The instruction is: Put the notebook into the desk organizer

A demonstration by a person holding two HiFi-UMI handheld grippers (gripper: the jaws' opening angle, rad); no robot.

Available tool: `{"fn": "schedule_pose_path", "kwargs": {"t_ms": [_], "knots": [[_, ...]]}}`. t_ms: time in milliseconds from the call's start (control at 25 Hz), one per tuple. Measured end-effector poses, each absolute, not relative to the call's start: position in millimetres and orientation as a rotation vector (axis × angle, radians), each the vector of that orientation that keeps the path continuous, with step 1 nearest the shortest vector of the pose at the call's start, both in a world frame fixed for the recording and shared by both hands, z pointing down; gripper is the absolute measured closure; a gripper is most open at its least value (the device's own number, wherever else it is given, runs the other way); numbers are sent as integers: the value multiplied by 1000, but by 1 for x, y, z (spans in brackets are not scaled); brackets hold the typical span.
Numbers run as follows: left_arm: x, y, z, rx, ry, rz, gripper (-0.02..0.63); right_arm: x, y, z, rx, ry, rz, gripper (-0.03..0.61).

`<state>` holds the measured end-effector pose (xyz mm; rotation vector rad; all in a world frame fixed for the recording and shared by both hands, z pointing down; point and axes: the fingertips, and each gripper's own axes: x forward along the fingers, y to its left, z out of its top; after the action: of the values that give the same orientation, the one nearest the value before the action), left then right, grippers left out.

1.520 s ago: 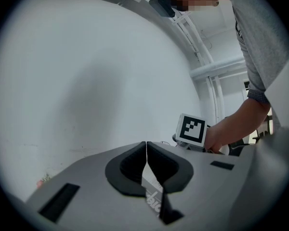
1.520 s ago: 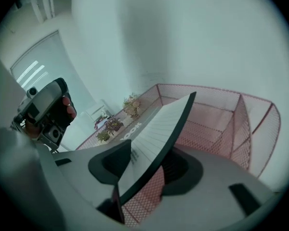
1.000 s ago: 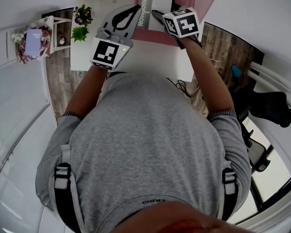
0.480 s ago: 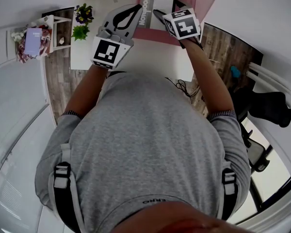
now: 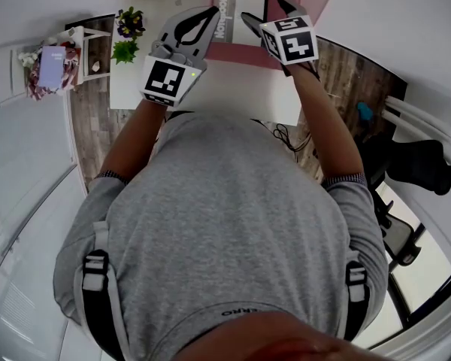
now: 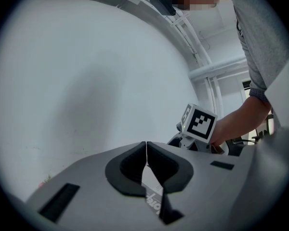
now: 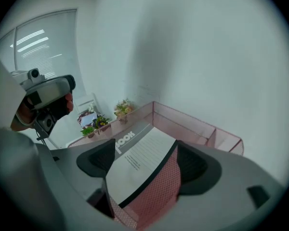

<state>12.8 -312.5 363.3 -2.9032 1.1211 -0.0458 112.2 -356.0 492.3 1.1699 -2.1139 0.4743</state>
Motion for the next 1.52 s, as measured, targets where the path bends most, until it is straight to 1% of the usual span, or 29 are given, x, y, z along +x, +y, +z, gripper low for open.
{"fn": "schedule_pose_path", "kwargs": {"t_ms": [120, 360, 480, 600, 720, 760, 880, 1000, 1160, 1240, 1520], "knots": [[12, -312, 361, -2895, 1119, -50, 591, 111, -353, 468, 1202, -2202, 432, 170], [13, -310, 354, -2876, 1126, -51, 591, 116, -342, 416, 1270, -2348, 234, 198], [13, -308, 352, -2871, 1123, -50, 591, 117, -334, 392, 1316, -2422, 158, 221], [14, -306, 348, -2867, 1121, -42, 591, 117, -323, 370, 1350, -2502, 95, 262], [15, -304, 342, -2865, 1117, -28, 591, 116, -311, 353, 1384, -2566, 30, 284], [16, -302, 340, -2867, 1113, -21, 591, 115, -307, 349, 1391, -2582, 4, 300], [22, -297, 331, -2892, 1089, 13, 591, 113, -296, 344, 1404, -2618, -51, 385], [26, -295, 330, -2895, 1073, 21, 591, 108, -291, 336, 1451, -2660, -81, 444], [29, -290, 334, -2892, 1065, 15, 591, 108, -283, 333, 1496, -2686, -81, 561], [30, -289, 334, -2890, 1060, 26, 591, 110, -280, 338, 1485, -2688, -57, 571], [33, -286, 332, -2885, 1059, 58, 591, 121, -267, 353, 1424, -2650, -93, 572]]}}
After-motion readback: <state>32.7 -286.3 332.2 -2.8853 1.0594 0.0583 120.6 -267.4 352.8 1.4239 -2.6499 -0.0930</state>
